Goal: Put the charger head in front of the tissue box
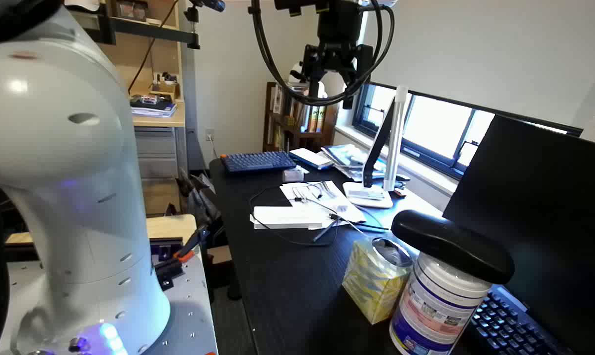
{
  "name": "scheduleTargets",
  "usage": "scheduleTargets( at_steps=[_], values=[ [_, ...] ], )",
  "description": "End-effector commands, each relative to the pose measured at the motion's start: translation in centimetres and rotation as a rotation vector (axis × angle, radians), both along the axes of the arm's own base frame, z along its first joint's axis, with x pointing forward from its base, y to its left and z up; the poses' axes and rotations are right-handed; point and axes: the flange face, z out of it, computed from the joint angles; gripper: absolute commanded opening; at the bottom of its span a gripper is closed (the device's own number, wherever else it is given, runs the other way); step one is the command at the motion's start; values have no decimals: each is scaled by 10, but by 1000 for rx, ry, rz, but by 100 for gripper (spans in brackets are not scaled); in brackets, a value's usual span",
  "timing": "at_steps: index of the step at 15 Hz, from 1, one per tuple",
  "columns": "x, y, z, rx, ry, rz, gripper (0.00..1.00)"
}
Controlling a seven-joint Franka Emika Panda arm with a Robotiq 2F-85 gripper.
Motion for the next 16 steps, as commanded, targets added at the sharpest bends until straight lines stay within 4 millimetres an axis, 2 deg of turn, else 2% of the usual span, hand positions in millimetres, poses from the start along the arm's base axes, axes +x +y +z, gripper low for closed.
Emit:
scheduleTargets(
  at_steps=[1,3,5,7,10,11,14,16],
  values=[
    [0,0,1,0,1,0,100],
    [4,2,-2,3,15,-2,100],
    [21,10,-12,33,58,-33,100],
    [47,22,-32,34,11,-91,100],
    [90,43,-68,53,-70,-176,100],
    [102,50,-85,50,-46,-204,100],
    [145,72,-129,98,-174,-329,100],
    [164,85,-159,80,-191,-383,100]
  ],
)
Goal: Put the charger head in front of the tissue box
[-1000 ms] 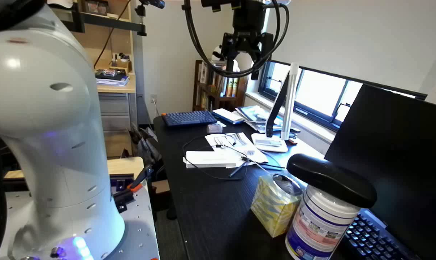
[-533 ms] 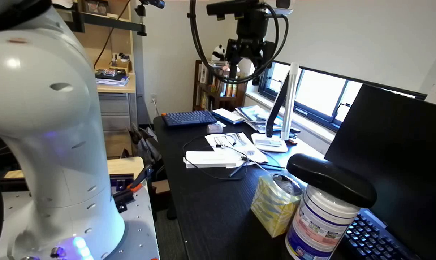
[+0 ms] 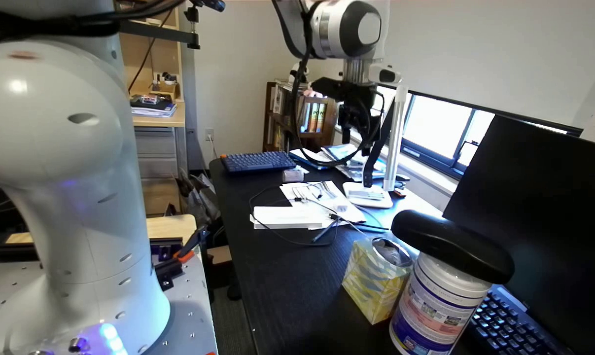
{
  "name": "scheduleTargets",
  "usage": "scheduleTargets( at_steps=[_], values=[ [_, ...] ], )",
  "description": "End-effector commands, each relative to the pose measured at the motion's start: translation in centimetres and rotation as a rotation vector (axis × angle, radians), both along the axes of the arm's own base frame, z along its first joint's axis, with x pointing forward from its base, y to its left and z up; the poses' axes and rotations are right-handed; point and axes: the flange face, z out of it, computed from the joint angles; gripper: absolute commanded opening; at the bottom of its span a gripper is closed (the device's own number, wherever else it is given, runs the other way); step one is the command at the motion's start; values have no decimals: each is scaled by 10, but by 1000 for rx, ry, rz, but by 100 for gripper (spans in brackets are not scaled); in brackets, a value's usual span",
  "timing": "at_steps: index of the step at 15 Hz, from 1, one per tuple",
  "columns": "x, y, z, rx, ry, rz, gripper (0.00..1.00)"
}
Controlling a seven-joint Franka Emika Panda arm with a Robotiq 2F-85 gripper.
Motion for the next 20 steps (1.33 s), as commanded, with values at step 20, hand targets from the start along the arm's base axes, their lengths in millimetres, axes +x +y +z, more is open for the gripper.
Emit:
scheduleTargets(
  at_steps=[20],
  values=[
    [88,60,-118,-1,24,-130,100]
  ],
)
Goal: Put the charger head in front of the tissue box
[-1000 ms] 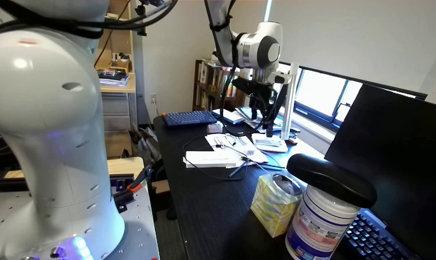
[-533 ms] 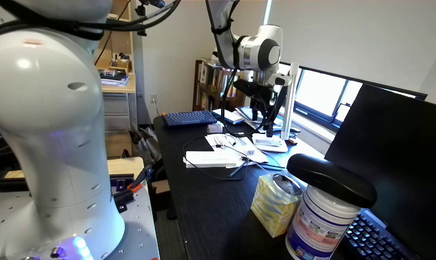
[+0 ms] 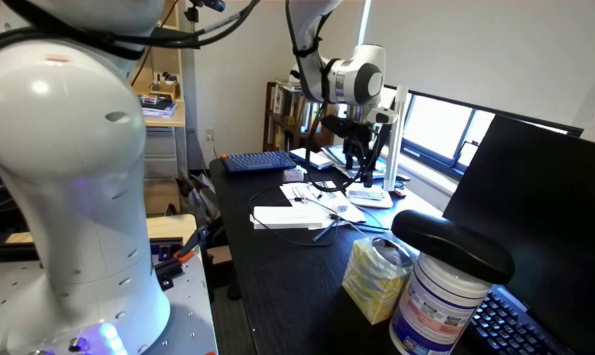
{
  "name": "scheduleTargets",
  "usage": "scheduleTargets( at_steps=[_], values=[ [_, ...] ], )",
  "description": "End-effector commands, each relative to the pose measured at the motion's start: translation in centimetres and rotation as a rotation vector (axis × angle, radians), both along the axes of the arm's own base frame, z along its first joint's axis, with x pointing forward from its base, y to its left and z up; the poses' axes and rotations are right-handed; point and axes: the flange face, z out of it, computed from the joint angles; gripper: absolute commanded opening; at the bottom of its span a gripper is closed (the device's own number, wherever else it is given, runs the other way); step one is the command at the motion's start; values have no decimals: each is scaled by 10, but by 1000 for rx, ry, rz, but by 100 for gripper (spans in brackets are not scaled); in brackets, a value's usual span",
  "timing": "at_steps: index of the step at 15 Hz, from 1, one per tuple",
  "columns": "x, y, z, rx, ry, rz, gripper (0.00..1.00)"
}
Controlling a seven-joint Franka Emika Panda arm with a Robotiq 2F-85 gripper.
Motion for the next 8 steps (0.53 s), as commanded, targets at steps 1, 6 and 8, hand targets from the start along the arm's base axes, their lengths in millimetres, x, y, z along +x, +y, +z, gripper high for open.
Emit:
scheduleTargets(
  at_steps=[1,6,8],
  values=[
    [22,14,-31,36,10,-48,100],
    [33,35,-73,66,70,-44,100],
    [38,40,-89,81,90,-26,100]
  ],
)
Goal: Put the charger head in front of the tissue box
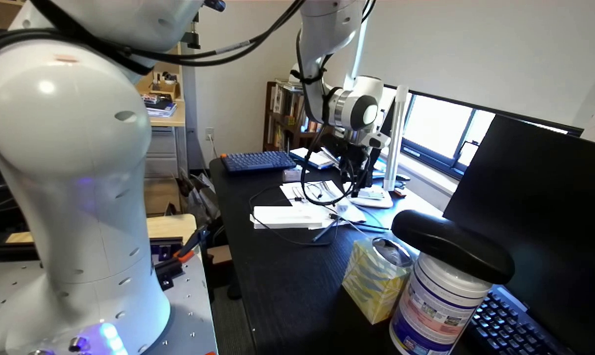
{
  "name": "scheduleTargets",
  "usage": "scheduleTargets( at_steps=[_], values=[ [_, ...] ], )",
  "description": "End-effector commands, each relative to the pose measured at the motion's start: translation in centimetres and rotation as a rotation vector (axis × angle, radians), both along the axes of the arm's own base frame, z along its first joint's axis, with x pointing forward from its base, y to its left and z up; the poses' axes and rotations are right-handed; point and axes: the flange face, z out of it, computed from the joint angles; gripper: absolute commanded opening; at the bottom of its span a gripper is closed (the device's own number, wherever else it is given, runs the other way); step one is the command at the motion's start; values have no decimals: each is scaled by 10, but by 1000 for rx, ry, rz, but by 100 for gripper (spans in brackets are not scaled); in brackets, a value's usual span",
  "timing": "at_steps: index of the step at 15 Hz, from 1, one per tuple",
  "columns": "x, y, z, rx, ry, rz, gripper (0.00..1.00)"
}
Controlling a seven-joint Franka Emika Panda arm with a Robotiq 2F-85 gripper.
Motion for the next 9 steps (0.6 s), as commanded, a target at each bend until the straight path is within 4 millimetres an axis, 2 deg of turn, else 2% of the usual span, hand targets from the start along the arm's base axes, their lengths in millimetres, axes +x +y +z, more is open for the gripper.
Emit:
scheduleTargets(
  at_steps=[1,9],
  values=[
    [14,11,-24,31,26,30,100],
    [23,29,-61,9,24,123,100]
  ],
)
